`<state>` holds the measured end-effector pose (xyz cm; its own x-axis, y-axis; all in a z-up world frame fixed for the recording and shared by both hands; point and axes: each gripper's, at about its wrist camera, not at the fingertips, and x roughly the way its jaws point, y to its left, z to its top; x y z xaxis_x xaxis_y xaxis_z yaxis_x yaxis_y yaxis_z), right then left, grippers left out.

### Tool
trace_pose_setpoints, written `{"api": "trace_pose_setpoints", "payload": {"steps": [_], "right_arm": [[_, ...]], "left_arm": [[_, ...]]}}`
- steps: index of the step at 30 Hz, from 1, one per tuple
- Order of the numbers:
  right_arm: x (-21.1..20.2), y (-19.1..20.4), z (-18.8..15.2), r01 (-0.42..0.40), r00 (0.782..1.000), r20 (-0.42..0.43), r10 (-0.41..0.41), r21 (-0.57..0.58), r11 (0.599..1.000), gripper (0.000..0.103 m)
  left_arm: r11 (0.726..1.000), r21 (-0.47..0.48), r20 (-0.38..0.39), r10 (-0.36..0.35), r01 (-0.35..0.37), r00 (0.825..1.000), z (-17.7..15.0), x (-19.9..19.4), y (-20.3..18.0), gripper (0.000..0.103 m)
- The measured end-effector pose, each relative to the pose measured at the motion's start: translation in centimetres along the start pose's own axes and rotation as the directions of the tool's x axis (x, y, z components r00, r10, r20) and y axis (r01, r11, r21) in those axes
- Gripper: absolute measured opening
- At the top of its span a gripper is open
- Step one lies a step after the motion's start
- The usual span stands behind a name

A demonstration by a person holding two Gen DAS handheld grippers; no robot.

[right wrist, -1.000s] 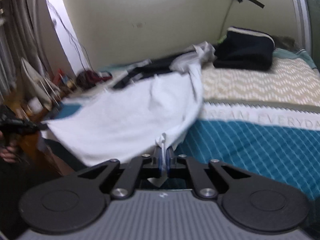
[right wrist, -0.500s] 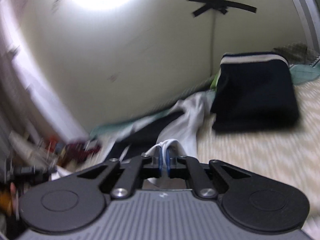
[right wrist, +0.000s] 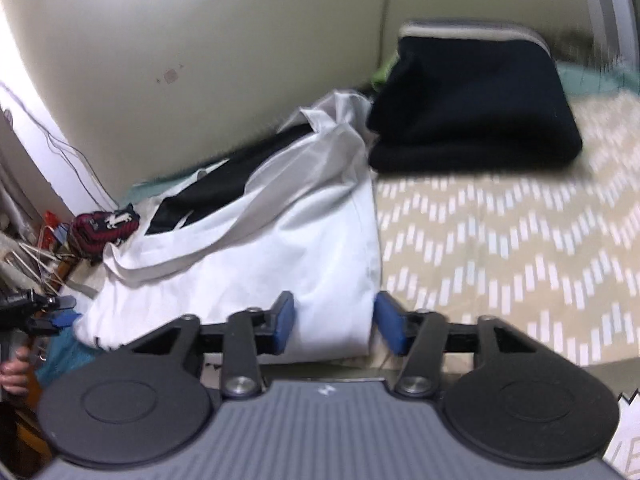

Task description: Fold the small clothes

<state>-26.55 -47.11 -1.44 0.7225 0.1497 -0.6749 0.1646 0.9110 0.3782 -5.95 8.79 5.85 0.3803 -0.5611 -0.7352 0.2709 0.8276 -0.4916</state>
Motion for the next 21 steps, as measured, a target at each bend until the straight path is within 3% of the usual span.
{"api": "trace_pose_setpoints", "payload": {"steps": [3, 8, 10, 11, 12, 13, 17, 21], "right_arm": [[-0.6, 0.7, -0.6, 0.025, 1.000, -0.003, -0.025, -0.017, 1.000, 0.001], [-3.6, 0.3, -1.6, 0.031, 0.999, -0.005, -0.031, 0.005, 0.999, 0.000], [-3.8, 0.4, -1.8, 0.052, 0.999, -0.010, -0.051, 0.007, 0.999, 0.000], [-3.5, 0.6, -1.9, 0.069, 0.998, -0.012, -0.069, 0.007, 0.998, 0.003], [-3.7, 0.5, -1.9, 0.067, 0.998, -0.011, -0.066, 0.019, 0.998, 0.023], [-4.0, 0.4, -1.8, 0.062, 0.998, -0.017, -0.061, 0.044, 0.997, 0.053], [-6.3, -0.1, -2.3, -0.014, 1.000, -0.019, 0.017, 0.134, 0.991, 0.055], [-5.3, -0.9, -3.3, -0.069, 0.994, -0.066, 0.092, 0.288, 0.955, 0.055]], "left_arm": [[0.997, 0.027, -0.008, 0.066, -0.066, 0.998, 0.0, 0.3, -0.1, 0.005], [1.000, -0.009, -0.037, 0.029, -0.029, 0.999, 0.3, -1.3, 1.8, 0.007], [0.997, -0.002, -0.046, 0.078, -0.079, 0.996, 0.0, -1.2, 1.9, 0.011], [0.996, -0.005, -0.045, 0.088, -0.088, 0.995, -0.2, -1.4, 2.0, 0.012], [0.996, -0.011, -0.050, 0.086, -0.086, 0.995, -0.4, -1.7, 2.1, 0.017], [0.997, -0.020, -0.052, 0.073, -0.074, 0.996, -0.7, -2.2, 2.2, 0.020], [0.997, -0.060, -0.033, -0.053, 0.051, 0.998, -2.8, -4.8, 2.1, 0.035], [0.974, -0.154, -0.039, -0.176, 0.169, 0.984, -4.4, -3.2, 1.3, 0.054]]}}
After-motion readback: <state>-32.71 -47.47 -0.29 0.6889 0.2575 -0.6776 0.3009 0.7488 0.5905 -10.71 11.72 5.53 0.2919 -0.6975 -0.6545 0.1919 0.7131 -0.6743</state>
